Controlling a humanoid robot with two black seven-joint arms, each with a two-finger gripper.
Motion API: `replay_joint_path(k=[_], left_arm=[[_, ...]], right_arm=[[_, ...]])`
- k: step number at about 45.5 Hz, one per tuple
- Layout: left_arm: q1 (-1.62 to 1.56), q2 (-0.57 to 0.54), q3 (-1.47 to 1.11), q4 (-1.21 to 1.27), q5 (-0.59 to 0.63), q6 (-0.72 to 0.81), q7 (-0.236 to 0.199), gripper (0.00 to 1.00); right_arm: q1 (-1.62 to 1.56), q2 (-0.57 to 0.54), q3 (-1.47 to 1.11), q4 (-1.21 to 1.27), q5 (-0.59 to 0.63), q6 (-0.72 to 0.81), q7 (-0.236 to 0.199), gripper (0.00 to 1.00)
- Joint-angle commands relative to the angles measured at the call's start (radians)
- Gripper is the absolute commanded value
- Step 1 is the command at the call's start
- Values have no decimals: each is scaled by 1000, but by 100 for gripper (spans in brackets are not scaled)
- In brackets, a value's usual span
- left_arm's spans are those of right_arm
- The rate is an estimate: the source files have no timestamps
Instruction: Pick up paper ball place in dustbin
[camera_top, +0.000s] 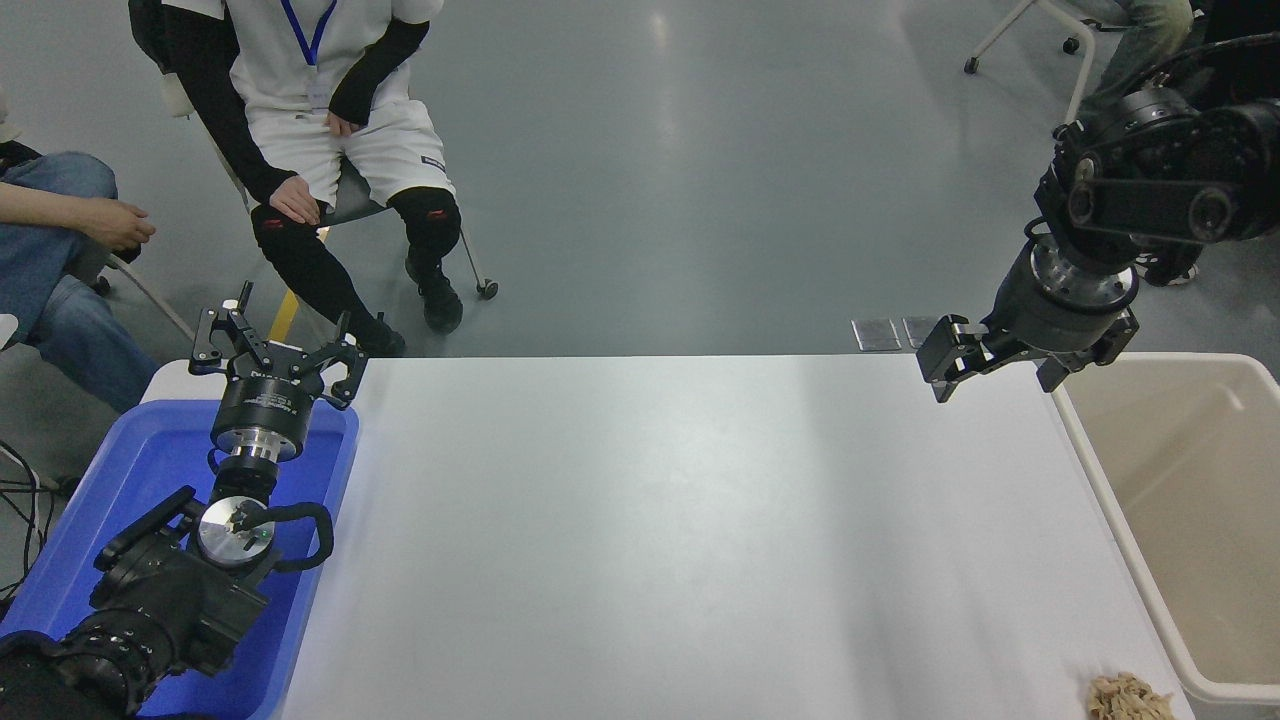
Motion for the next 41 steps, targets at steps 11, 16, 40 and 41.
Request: replay_joint_path(k=[11, 16, 40, 41], left_arm=[[0, 0, 0, 0, 0, 0, 0, 99], [0, 0, 0, 0, 0, 0, 0, 99], [0, 0, 0, 0, 0, 0, 0, 99], [0, 0, 0, 0, 0, 0, 0, 99]], right_arm=[[-3, 1, 0, 0, 0, 0, 0, 100], [-3, 1, 0, 0, 0, 0, 0, 100], [-1, -2, 1, 0, 0, 0, 0, 100], [-3, -2, 1, 0, 0, 0, 0, 100]])
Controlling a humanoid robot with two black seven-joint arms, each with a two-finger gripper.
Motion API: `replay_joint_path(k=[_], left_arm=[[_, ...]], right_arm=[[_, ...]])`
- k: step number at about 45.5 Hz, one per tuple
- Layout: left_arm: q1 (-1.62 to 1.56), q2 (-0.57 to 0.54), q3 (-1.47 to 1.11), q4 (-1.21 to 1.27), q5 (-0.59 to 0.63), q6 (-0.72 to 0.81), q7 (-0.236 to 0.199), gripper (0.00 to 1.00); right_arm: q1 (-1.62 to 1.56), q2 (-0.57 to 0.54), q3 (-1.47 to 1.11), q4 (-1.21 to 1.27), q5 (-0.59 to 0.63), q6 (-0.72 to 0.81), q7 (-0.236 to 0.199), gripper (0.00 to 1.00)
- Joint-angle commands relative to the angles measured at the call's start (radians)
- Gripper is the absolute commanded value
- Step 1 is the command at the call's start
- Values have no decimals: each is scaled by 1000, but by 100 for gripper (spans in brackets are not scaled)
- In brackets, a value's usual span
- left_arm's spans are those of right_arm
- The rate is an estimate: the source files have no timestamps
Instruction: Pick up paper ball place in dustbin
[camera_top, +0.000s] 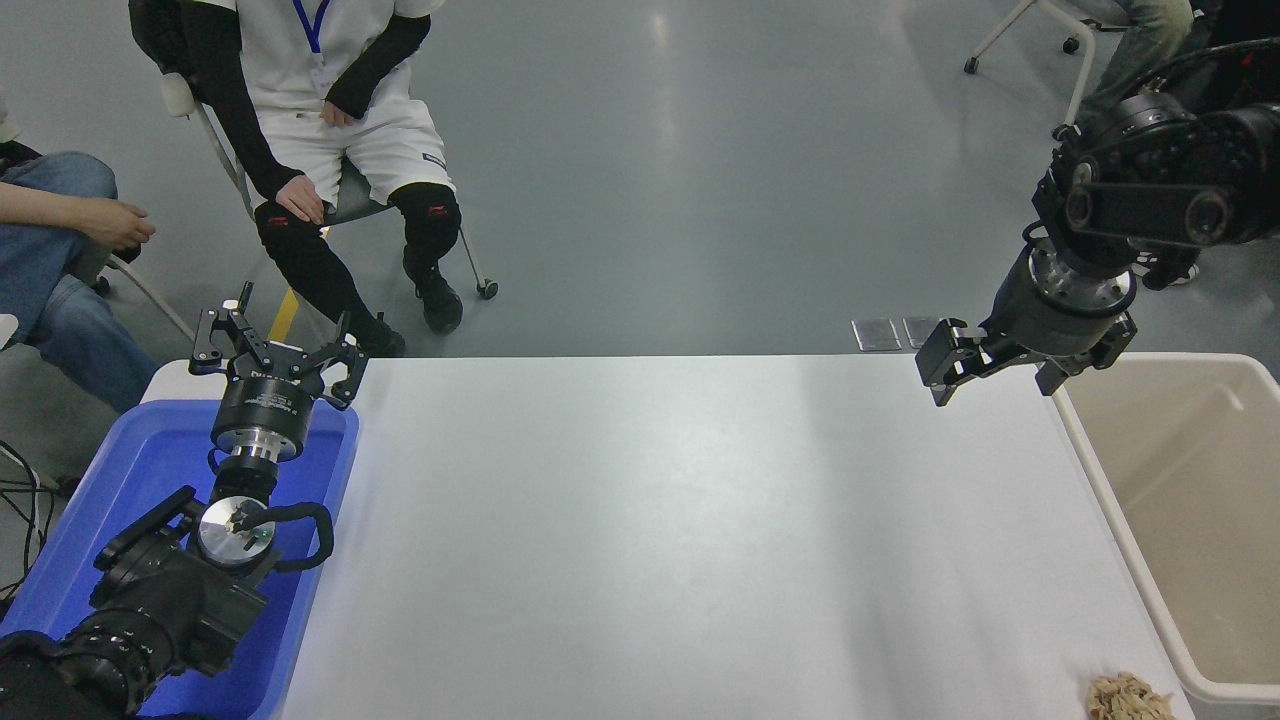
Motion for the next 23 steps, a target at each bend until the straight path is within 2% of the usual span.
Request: replay_joint_path(k=[1, 23], left_arm=[[0, 0, 0, 0, 0, 0, 0, 99], [0, 0, 0, 0, 0, -2, 0, 99]], right_arm=[[0, -3, 0, 0, 0, 0, 0, 100], [-20, -9, -16, 3, 2, 0, 0, 100]])
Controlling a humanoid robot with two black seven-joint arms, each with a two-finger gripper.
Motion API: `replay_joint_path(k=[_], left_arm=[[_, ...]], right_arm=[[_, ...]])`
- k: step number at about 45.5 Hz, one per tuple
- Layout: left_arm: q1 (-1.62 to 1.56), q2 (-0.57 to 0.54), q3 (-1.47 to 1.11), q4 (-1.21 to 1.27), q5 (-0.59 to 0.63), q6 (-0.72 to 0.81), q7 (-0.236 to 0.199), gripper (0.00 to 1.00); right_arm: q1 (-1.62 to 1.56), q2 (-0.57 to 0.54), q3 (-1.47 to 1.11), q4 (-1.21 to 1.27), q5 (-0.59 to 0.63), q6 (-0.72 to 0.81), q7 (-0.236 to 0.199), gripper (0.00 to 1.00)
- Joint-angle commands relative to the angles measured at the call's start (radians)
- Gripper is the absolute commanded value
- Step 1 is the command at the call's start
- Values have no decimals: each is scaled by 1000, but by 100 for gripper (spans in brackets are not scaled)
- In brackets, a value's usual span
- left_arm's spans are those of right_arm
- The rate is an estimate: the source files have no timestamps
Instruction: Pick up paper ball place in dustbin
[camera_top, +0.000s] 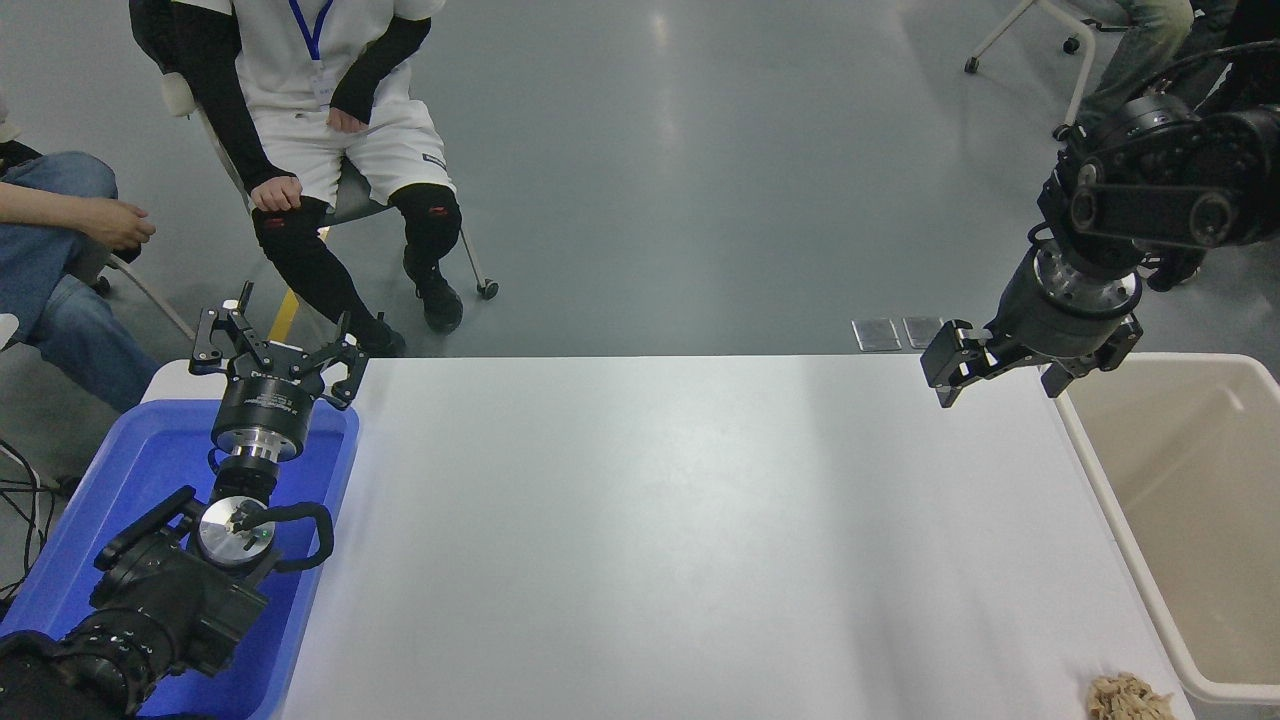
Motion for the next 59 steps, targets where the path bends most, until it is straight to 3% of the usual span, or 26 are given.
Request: replay_joint_path(k=[1, 15, 27, 47, 59], left_arm=[[0, 0, 0, 0, 0, -1, 0, 99], [0, 0, 0, 0, 0, -1, 0, 99], [0, 0, 0, 0, 0, -1, 0, 99], [0, 0, -2, 0, 0, -1, 0, 99], [0, 0, -2, 0, 0, -1, 0, 99]], right_arm=[[-13, -4, -2, 1, 0, 0, 0, 100], [-63, -65, -14, -3, -24, 0, -2, 100], [-158, -159, -27, -32, -124, 0, -2, 100], [-270, -263, 26, -78, -135, 0, -2, 100], [-393, -298, 99, -43, -299, 0, -3, 100]])
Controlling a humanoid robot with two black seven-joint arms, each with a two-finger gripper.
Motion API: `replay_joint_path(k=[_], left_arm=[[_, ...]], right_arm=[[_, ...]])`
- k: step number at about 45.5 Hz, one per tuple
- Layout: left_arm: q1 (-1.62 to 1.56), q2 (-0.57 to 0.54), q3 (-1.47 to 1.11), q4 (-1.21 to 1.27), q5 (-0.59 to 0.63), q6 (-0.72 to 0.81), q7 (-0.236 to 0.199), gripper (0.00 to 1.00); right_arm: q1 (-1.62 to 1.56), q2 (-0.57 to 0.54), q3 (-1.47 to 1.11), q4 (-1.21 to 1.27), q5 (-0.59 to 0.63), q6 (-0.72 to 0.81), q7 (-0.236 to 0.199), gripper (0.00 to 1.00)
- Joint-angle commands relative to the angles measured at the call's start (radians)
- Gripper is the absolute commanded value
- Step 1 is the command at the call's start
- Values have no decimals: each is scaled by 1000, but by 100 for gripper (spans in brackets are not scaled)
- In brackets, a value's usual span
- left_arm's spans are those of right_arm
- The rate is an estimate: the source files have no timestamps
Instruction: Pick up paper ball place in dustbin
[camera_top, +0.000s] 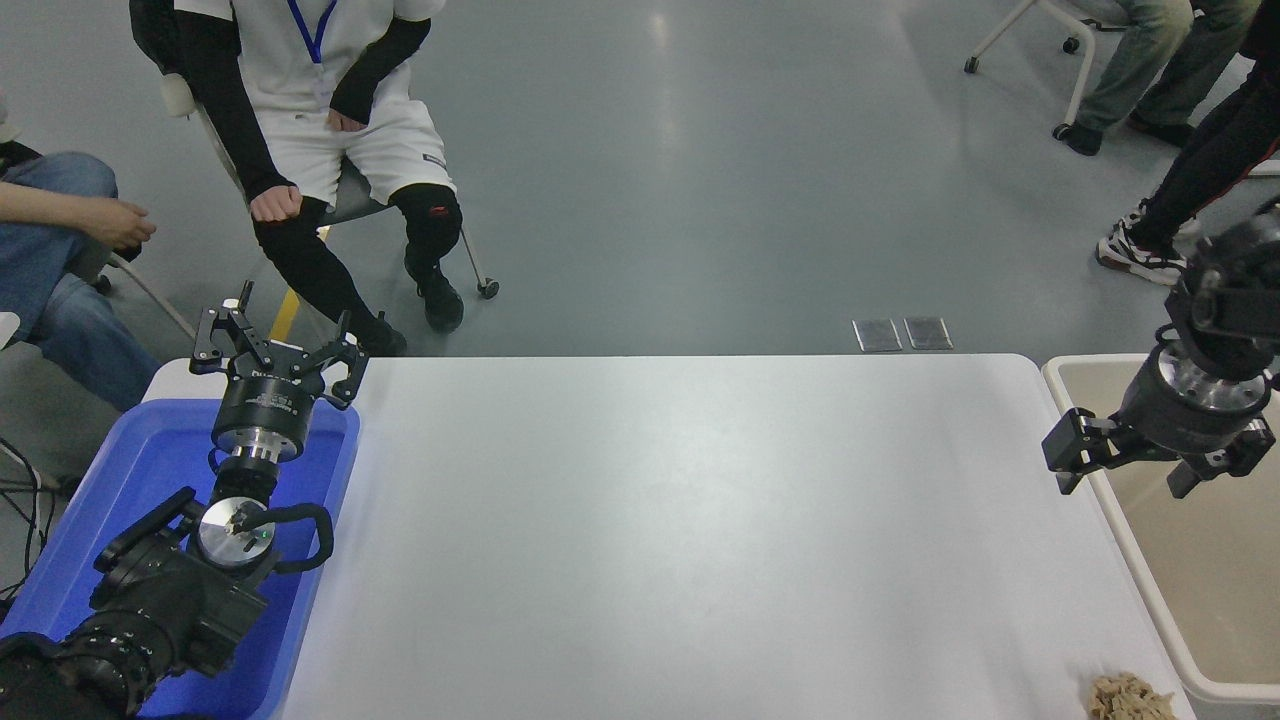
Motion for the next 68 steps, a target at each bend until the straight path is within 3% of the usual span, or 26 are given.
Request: replay_joint_path(k=[1, 42, 68], left_arm=[[0, 0, -1, 0, 0, -1, -2, 99], [0, 0, -1, 0, -1, 2, -2, 99], [0, 0, -1, 1, -3, 2, -2, 99]], right_arm=[[-111, -38, 73, 27, -119, 0, -1, 100], [-390, -41, 239, 9, -221, 0, -1, 100], [-484, -50, 271, 5, -214, -261, 0, 100]])
